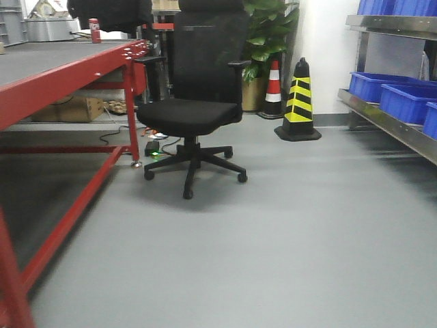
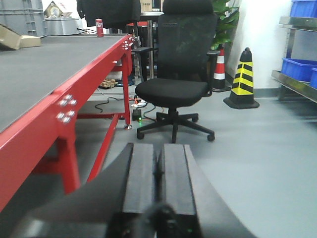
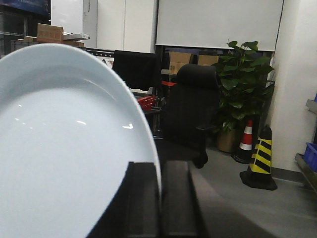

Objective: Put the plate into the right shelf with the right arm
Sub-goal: 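Drive the base away from the table holding the plate, then drive toward the steel shelf with blue bins, plate in right gripper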

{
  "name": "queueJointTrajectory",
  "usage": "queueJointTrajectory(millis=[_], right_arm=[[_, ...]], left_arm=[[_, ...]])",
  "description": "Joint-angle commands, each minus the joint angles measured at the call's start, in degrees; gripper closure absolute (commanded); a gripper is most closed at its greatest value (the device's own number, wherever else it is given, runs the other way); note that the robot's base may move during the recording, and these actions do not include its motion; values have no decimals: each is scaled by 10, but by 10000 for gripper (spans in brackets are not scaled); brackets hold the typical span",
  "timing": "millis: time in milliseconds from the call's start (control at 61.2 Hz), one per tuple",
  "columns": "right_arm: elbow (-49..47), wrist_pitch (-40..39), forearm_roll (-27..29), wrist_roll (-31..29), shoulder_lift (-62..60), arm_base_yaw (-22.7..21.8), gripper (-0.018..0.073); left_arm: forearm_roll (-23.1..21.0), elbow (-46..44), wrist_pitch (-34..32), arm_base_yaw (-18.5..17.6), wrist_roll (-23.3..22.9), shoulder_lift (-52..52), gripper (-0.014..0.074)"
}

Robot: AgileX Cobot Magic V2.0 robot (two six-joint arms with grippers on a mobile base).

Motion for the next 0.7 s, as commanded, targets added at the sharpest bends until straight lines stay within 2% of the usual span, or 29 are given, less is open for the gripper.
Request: queueJointTrajectory(millis=[0,687], right_arm=[[-16,-50,-11,-3,9,-2,505],[-16,-50,-11,-3,9,-2,505]], left_arm=[[-1,-8,-50,-4,-1,-6,643],[-1,-8,-50,-4,-1,-5,643]])
